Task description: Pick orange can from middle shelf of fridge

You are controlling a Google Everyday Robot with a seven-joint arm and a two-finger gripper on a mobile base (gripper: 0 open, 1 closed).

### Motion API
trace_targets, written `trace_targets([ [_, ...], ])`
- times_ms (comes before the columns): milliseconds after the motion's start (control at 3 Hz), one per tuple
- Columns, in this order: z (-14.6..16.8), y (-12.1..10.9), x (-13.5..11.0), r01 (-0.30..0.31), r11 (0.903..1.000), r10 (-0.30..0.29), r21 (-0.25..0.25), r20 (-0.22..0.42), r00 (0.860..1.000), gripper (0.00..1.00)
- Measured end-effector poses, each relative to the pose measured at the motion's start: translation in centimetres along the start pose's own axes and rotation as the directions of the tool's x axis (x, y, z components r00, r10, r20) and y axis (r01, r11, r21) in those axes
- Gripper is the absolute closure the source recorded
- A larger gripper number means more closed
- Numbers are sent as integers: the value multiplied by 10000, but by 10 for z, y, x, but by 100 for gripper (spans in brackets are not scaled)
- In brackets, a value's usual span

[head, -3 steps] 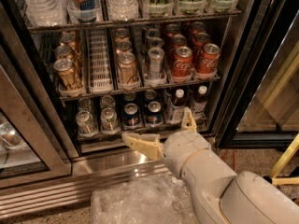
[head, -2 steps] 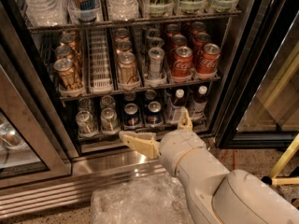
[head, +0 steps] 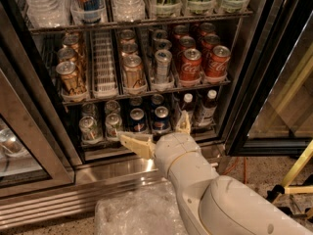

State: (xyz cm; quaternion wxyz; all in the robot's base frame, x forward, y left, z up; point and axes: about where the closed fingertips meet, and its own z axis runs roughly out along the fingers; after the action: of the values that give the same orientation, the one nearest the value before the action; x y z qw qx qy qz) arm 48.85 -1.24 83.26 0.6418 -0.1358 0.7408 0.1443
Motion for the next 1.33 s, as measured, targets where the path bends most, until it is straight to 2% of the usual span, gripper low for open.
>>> trace_targets([
  [333, 0, 0, 0, 0, 10000, 0, 5, 1, 10000, 0],
  [667, 3, -12, 4, 5, 9989, -10, 474, 105, 9999, 0],
  [1000, 21, -28, 6, 24, 9938, -43, 1111, 162, 9999, 0],
  [1333, 35, -34, 6, 60, 9895, -88, 1443, 185, 9998, 0],
])
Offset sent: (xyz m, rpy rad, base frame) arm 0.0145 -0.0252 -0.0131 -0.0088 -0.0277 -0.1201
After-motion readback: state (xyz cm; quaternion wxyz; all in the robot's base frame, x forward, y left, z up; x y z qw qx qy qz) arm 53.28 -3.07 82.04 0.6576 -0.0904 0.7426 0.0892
